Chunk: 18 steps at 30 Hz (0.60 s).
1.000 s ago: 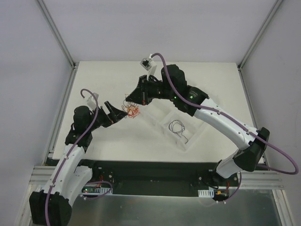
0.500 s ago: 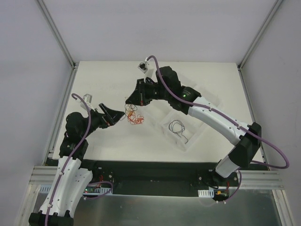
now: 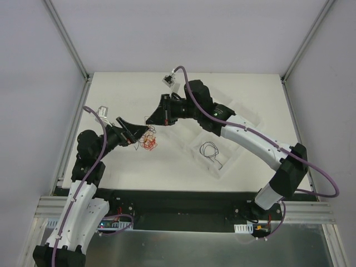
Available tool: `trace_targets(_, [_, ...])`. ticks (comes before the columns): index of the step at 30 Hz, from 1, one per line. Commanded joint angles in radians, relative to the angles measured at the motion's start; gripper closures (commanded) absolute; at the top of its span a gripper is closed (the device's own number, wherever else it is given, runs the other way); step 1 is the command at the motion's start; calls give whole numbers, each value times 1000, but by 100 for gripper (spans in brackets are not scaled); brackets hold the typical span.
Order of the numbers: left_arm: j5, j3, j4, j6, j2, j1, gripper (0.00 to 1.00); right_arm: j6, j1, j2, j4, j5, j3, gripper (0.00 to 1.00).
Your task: Untangle the cables
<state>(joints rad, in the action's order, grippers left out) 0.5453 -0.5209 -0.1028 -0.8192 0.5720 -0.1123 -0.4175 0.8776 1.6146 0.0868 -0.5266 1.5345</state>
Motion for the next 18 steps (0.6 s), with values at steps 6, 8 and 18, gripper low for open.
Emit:
trace_targets(6, [35,-13,-216,-6,138,-36,1,-158,14,7,-217,-73,-20,100])
trace_targets(8, [47,-10,-280,-8,189,-49,3,-182,20,16,-242,-79,-20,100])
trace_targets(18, [-232,56,-98,63,417,-49,56,-187,31,-8,-229,-58,41,100])
